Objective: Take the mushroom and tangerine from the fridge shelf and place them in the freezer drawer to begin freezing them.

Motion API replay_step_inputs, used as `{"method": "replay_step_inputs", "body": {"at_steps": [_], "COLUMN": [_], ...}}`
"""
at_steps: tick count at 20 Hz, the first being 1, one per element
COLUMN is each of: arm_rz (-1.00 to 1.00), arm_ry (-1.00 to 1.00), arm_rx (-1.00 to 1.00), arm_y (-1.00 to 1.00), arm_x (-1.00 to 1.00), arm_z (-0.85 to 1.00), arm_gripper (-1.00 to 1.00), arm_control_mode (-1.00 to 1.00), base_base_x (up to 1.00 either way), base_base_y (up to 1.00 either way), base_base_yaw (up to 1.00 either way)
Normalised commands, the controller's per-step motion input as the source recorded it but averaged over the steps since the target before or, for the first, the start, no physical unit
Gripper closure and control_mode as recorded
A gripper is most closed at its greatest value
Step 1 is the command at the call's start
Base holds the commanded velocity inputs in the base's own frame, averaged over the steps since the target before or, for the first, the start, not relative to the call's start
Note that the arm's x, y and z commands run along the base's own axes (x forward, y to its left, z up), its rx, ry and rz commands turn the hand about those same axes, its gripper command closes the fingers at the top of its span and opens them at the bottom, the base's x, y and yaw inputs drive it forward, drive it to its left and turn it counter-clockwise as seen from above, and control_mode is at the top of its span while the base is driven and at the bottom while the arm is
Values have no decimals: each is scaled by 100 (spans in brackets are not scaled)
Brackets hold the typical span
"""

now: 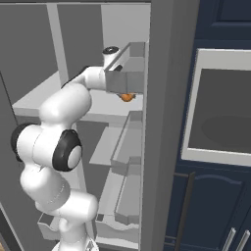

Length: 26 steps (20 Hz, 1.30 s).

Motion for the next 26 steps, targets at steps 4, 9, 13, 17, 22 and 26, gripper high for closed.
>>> {"method": "replay_step_inputs", "body": {"at_steps": [4, 9, 13, 17, 22, 26], "arm_rz": [0, 0, 0, 0, 0, 0], "arm_ry": [-29, -18, -6, 0, 0, 3], "arm_rx": [0, 0, 0, 0, 0, 0], "arm_y": [36, 49, 29, 1, 1, 6], "arm_x": [-54, -60, -77, -74, -62, -50], "arm_z": [33, 42, 26, -1, -16, -21], "arm_gripper": [100, 100, 100, 100, 100, 100], "arm_control_mode": [-100, -100, -100, -100, -100, -100], "base_base_x": [0, 0, 0, 0, 0, 0], "base_base_y": [0, 0, 0, 0, 0, 0], "base_base_yaw": [0, 0, 0, 0, 0, 0]}}
